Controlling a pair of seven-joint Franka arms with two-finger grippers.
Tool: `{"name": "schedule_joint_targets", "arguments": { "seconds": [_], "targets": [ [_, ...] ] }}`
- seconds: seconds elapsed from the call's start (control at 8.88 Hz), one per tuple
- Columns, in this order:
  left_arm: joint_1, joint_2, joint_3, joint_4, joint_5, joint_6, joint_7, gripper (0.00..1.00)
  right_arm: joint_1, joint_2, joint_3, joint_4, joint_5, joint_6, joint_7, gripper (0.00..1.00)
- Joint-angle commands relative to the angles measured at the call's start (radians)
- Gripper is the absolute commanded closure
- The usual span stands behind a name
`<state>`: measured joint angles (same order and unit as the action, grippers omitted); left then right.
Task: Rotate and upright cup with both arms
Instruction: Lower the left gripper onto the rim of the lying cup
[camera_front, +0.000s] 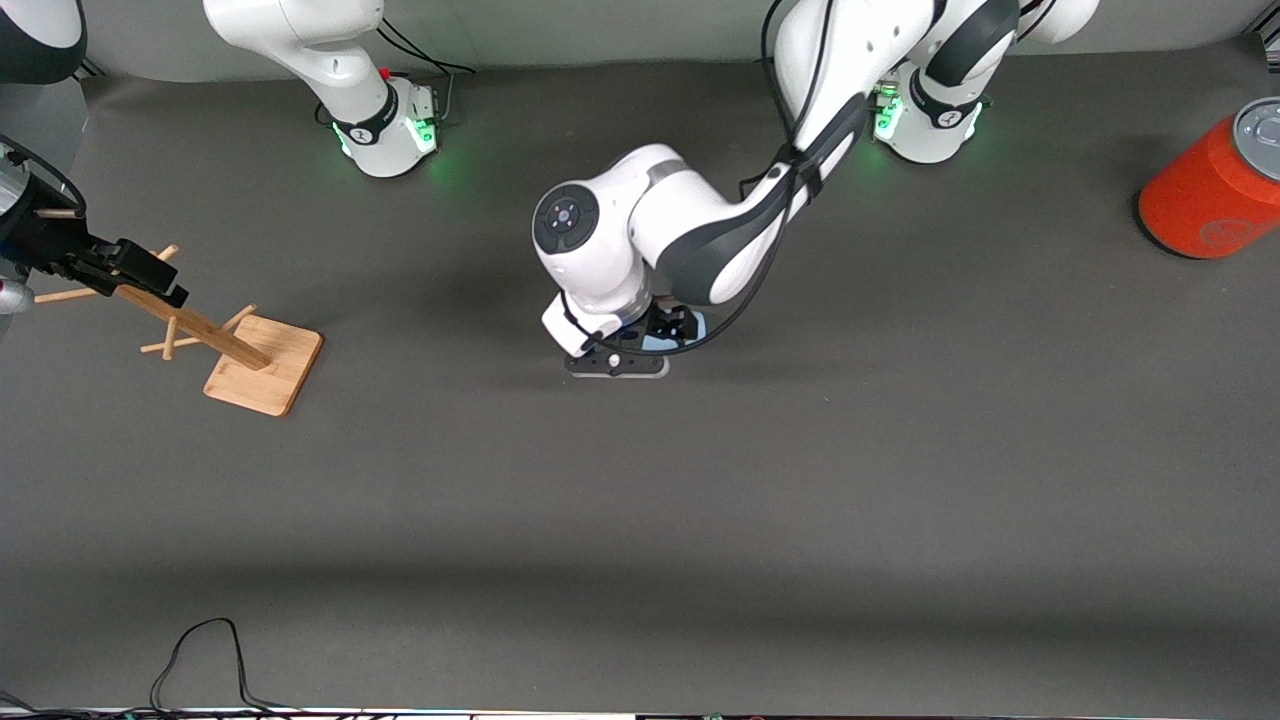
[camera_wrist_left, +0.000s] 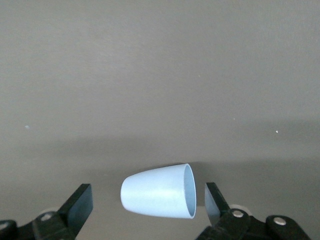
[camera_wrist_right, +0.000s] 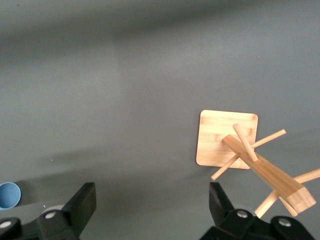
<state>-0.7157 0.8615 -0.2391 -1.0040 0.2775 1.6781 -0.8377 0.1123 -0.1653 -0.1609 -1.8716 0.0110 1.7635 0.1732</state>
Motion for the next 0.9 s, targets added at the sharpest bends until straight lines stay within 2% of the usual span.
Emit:
{"name": "schedule_joint_targets", "arguments": {
  "seconds": [0.0,0.56,0.79],
  "targets": [
    [-0.037,0.08,0.018,0.048,0.022,-0.017,0.116,0.0,0.004,0.006,0.011,0.008,-0.016,-0.019,-0.021,0.0],
    [-0.042,0.148,0.018,0.033,0.026,-0.038,0.276,0.01,0.012,0.021,0.011,-0.004,-0.016,-0.016,-0.014,0.0],
    [-0.044,0.151,0.02,0.013,0.055,-0.054,0.368,0.07,0.012,0.02,0.009,-0.012,-0.016,-0.009,-0.018,0.0]
  ]
}}
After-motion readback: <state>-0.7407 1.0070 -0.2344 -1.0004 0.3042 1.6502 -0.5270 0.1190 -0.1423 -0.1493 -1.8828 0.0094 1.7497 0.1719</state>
